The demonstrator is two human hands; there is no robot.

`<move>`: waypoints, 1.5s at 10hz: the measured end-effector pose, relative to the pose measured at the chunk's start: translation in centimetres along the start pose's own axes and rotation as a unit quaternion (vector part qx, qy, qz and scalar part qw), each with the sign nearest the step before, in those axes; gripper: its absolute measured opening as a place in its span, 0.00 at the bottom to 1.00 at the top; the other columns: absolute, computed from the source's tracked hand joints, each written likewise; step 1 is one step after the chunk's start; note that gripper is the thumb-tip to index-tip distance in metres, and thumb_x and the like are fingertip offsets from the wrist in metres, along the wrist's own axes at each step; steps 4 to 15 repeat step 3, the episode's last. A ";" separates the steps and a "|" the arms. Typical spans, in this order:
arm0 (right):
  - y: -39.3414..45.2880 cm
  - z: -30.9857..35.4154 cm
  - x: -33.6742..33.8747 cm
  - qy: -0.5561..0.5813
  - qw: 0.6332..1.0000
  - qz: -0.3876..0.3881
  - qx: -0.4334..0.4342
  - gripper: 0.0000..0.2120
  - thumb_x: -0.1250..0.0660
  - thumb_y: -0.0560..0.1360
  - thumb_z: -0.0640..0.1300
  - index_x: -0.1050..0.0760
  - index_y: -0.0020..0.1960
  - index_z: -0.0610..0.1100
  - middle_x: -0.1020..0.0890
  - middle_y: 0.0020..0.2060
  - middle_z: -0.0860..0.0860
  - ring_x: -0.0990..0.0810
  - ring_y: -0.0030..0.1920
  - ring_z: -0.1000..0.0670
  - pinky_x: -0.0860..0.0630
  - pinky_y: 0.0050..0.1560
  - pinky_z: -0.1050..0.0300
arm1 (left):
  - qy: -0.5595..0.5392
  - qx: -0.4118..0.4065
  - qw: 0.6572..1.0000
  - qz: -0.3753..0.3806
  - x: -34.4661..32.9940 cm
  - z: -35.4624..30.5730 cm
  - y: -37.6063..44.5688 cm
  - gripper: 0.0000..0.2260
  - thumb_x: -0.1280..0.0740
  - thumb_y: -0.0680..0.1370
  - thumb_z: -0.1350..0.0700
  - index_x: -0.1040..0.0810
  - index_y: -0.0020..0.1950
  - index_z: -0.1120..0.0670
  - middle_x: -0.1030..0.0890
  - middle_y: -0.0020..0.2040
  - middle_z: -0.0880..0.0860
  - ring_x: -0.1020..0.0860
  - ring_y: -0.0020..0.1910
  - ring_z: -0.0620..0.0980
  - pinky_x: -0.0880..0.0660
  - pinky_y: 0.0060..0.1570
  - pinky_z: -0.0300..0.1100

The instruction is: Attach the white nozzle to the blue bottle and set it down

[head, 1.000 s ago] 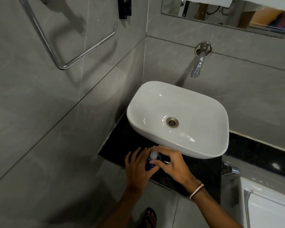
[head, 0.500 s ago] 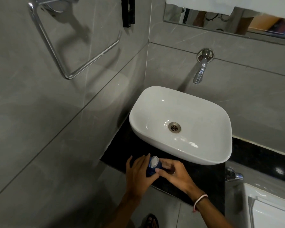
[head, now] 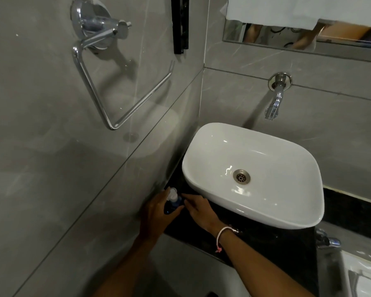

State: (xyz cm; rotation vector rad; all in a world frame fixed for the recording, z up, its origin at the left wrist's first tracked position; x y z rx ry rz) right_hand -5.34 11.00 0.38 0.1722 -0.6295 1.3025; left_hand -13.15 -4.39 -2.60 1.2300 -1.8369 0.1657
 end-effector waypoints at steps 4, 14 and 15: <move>-5.9 -0.5 6.5 -0.215 0.919 -0.256 0.207 0.19 0.35 0.81 0.42 0.28 0.72 0.44 0.24 0.69 0.46 0.26 0.69 0.47 0.27 0.71 0.52 | -0.015 -0.111 0.992 -0.064 2.9 -5.2 2.4 0.42 0.28 0.72 0.35 0.35 0.76 0.58 0.29 0.74 0.59 0.31 0.73 0.55 0.29 0.68 0.56; -5.9 -0.5 6.5 -0.215 0.919 -0.256 0.207 0.19 0.35 0.81 0.42 0.28 0.72 0.44 0.24 0.69 0.46 0.26 0.69 0.47 0.27 0.71 0.52 | -0.015 -0.111 0.992 -0.064 2.9 -5.2 2.4 0.42 0.28 0.72 0.35 0.35 0.76 0.58 0.29 0.74 0.59 0.31 0.73 0.55 0.29 0.68 0.56; -5.9 -0.5 6.5 -0.215 0.919 -0.256 0.207 0.19 0.35 0.81 0.42 0.28 0.72 0.44 0.24 0.69 0.46 0.26 0.69 0.47 0.27 0.71 0.52 | -0.015 -0.111 0.992 -0.064 2.9 -5.2 2.4 0.42 0.28 0.72 0.35 0.35 0.76 0.58 0.29 0.74 0.59 0.31 0.73 0.55 0.29 0.68 0.56</move>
Point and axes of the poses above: each hand's wrist, its own y-axis towards the middle knuckle, its own x-axis out of the back of the hand, z = x × y, the point moved 1 cm from there along y, towards the middle knuckle
